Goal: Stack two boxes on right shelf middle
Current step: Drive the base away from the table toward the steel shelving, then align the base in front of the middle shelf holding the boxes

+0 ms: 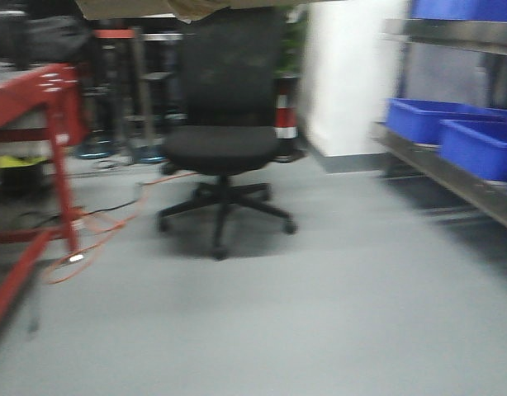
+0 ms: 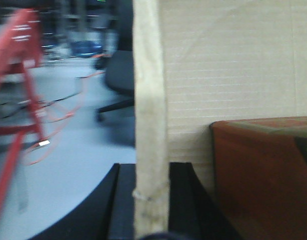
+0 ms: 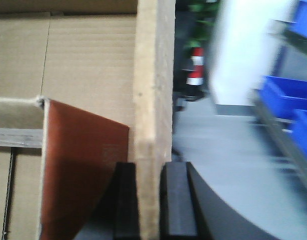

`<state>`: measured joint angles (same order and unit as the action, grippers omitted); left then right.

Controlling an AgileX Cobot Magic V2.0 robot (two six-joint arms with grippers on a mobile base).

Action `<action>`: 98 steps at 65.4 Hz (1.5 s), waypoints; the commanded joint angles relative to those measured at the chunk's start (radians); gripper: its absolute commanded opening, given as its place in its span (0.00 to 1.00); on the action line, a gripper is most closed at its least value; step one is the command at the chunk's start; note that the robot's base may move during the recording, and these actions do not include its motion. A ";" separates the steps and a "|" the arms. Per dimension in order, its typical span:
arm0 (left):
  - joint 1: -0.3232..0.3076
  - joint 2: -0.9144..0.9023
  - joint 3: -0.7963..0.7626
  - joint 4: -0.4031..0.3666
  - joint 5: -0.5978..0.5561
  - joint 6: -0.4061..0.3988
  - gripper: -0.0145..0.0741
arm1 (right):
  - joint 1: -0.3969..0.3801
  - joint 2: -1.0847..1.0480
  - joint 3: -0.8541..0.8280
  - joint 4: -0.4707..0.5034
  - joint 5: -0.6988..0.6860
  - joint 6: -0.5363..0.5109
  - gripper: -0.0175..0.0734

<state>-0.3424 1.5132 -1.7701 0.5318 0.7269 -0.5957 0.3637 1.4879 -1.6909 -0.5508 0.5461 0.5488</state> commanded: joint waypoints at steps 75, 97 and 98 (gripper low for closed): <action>0.007 -0.002 -0.010 0.024 -0.014 0.002 0.04 | -0.008 -0.022 -0.014 -0.031 -0.068 -0.002 0.01; 0.007 -0.002 -0.010 0.031 -0.014 0.002 0.04 | -0.008 -0.022 -0.014 -0.031 -0.068 -0.002 0.01; 0.007 -0.002 -0.010 0.031 -0.014 0.002 0.04 | -0.008 -0.022 -0.014 -0.031 -0.068 -0.002 0.01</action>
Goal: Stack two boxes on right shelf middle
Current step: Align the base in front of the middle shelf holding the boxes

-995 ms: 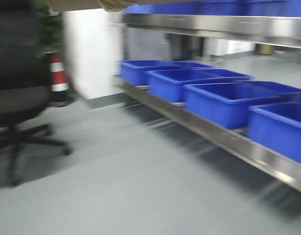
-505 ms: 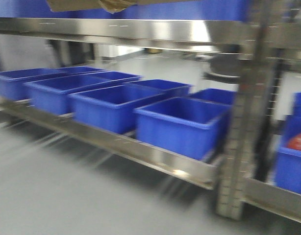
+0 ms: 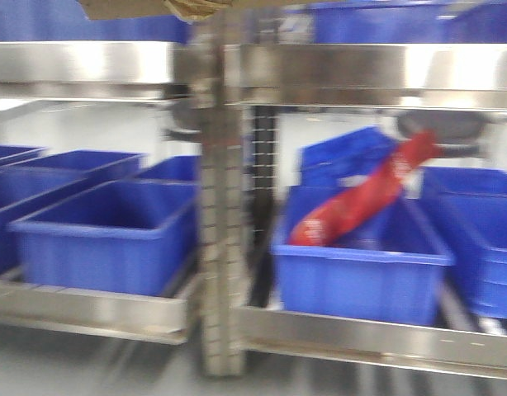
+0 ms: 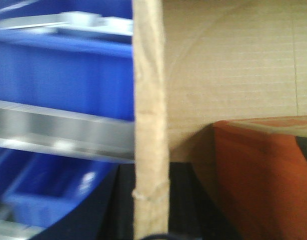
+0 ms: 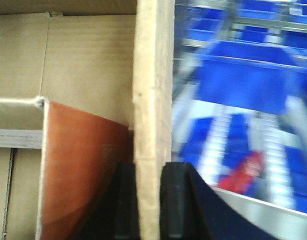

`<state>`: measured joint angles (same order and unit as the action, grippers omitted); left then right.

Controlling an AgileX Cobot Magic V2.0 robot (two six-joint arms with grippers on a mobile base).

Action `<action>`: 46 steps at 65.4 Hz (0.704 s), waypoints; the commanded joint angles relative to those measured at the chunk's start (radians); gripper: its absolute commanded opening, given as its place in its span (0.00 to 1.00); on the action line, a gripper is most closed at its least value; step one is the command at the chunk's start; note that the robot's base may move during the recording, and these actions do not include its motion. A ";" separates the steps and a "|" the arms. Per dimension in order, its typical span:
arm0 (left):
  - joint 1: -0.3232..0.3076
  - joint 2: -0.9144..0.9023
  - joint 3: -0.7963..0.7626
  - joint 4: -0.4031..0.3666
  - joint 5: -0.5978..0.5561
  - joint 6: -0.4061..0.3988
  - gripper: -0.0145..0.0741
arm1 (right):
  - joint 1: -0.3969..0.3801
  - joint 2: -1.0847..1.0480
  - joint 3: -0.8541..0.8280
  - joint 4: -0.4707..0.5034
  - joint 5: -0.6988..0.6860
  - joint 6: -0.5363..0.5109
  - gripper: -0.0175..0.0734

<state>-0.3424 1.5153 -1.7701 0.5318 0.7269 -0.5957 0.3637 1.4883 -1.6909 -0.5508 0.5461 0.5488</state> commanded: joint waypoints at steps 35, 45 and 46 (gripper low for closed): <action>0.007 -0.005 -0.010 0.031 -0.014 0.002 0.04 | -0.008 -0.023 -0.014 -0.031 -0.068 -0.002 0.01; 0.007 -0.005 -0.010 0.031 -0.014 0.002 0.04 | -0.008 -0.023 -0.014 -0.031 -0.068 -0.002 0.01; 0.007 -0.005 -0.010 0.031 -0.014 0.002 0.04 | -0.008 -0.023 -0.014 -0.031 -0.068 -0.002 0.01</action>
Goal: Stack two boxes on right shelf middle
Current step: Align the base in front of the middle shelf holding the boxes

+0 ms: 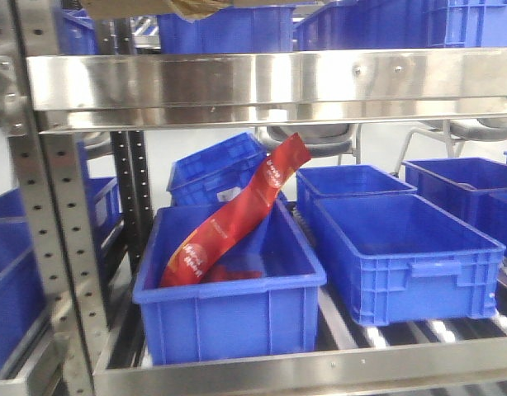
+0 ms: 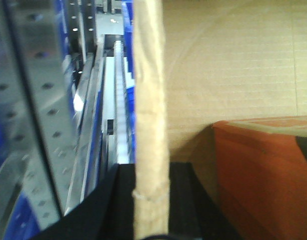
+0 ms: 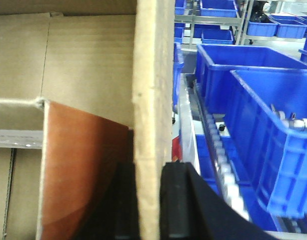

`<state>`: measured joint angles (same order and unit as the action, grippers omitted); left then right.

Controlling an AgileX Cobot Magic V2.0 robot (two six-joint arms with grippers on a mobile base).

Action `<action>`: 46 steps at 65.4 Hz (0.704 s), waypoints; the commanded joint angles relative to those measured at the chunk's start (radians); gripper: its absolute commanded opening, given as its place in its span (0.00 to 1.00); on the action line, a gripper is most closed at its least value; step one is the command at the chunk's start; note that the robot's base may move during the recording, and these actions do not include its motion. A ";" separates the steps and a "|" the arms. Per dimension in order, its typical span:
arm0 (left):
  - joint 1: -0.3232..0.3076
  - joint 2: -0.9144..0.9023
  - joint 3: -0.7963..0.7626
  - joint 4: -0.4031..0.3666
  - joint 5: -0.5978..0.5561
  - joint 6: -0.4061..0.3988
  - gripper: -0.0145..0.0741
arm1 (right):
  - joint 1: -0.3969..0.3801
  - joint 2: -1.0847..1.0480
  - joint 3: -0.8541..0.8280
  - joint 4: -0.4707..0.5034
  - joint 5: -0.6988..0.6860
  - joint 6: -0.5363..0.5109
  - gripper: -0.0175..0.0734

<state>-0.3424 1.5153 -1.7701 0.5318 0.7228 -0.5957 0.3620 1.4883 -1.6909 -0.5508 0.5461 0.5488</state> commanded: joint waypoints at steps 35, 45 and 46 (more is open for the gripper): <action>0.007 -0.005 -0.010 0.031 -0.010 0.002 0.04 | -0.007 -0.023 -0.014 -0.031 -0.068 -0.002 0.01; 0.007 -0.005 -0.010 0.031 -0.010 0.002 0.04 | -0.007 -0.023 -0.014 -0.031 -0.068 -0.002 0.01; 0.007 -0.005 -0.010 0.031 -0.010 0.002 0.04 | -0.007 -0.023 -0.014 -0.031 -0.068 -0.002 0.01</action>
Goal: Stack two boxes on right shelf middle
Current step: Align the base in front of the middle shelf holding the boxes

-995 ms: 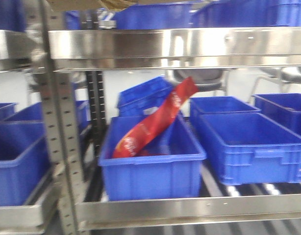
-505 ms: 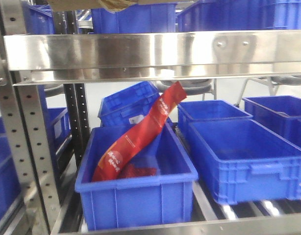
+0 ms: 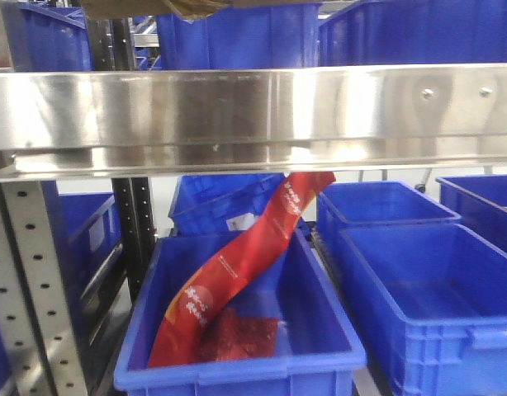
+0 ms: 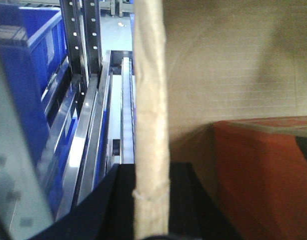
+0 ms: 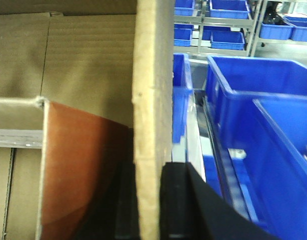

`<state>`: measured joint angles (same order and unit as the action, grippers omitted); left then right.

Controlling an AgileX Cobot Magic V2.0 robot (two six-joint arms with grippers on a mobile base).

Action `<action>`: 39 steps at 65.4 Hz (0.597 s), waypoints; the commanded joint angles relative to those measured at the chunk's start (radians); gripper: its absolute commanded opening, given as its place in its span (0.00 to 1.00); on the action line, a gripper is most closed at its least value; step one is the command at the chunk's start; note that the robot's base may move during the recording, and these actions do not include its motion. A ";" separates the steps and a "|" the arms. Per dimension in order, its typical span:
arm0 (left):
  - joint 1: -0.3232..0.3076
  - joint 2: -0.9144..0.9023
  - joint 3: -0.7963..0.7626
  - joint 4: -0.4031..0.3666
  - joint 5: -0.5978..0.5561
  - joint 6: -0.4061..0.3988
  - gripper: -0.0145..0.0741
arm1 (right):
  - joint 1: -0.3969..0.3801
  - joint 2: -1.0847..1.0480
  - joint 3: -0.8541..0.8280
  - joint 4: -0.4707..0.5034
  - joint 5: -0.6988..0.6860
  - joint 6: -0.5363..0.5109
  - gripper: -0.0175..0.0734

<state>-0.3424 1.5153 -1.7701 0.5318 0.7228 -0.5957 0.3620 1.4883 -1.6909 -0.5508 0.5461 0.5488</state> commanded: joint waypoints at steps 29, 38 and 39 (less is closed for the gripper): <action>0.007 -0.005 -0.010 0.031 -0.010 0.002 0.04 | -0.007 -0.023 -0.014 -0.031 -0.068 -0.002 0.01; 0.007 -0.005 -0.010 0.031 -0.010 0.002 0.04 | -0.007 -0.023 -0.014 -0.031 -0.068 -0.002 0.01; 0.007 -0.005 -0.010 0.031 -0.010 0.002 0.04 | -0.007 -0.023 -0.014 -0.031 -0.068 -0.002 0.01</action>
<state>-0.3424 1.5153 -1.7701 0.5318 0.7228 -0.5957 0.3620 1.4883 -1.6909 -0.5508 0.5461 0.5488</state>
